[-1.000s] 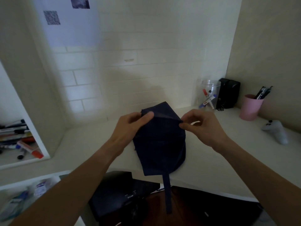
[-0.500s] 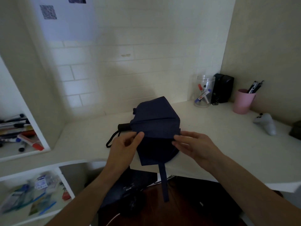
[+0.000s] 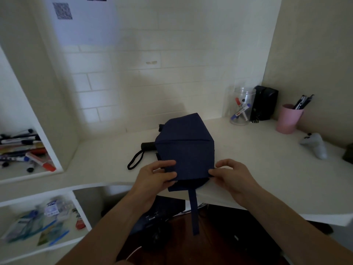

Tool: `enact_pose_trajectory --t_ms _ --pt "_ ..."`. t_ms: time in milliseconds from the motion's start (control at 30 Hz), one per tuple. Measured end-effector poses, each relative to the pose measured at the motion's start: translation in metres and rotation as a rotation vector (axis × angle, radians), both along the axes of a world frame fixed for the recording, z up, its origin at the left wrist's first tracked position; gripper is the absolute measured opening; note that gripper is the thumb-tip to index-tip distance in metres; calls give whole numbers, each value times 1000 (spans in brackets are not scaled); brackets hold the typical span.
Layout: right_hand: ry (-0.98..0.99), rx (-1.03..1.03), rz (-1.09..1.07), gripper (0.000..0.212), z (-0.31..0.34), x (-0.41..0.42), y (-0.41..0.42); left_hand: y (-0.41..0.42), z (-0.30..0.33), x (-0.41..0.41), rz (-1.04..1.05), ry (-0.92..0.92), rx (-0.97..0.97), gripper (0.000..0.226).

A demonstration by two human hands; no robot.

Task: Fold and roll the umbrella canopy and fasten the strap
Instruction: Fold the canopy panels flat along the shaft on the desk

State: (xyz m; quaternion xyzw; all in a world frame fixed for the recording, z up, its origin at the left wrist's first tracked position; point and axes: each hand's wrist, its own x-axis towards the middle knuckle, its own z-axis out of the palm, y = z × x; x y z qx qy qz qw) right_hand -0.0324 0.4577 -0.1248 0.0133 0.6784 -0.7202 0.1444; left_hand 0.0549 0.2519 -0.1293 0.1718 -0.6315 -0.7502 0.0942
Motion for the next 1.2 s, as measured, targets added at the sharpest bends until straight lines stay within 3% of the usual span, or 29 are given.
enact_pose_trajectory --t_ms 167,333,467,667,733,833,900,967,1067,1133,1200 --pt "77 229 139 41 -3 4 3 -4 -8 2 -77 14 -174 60" --pt "147 230 167 51 -1 6 -3 -9 -10 -9 -1 48 -112 47" --pt "241 349 203 58 -3 2 -6 -15 -11 -17 -4 65 -172 60" --pt "488 846 329 69 -2 2 -7 -27 -13 -24 -99 4 -433 89" --pt "637 949 248 61 3 1 -9 -28 -15 -26 -113 -9 -521 95" --pt "973 885 135 37 8 -2 -21 -30 -17 -31 -112 -12 -576 100" --pt "1100 1019 307 44 1 -12 -29 -32 -17 -33 -117 -16 -626 101" --pt "1088 1191 489 61 -12 -24 -29 -38 -18 -35 -109 -39 -738 102" --pt "1020 1288 598 65 -33 -34 -21 -44 -20 -32 -42 -58 -1026 96" --pt "998 1287 623 70 -39 -33 -19 -40 -21 -29 68 146 -1268 72" --pt "966 1280 633 80 -42 -35 -22 -34 -20 -32 31 415 -1469 47"
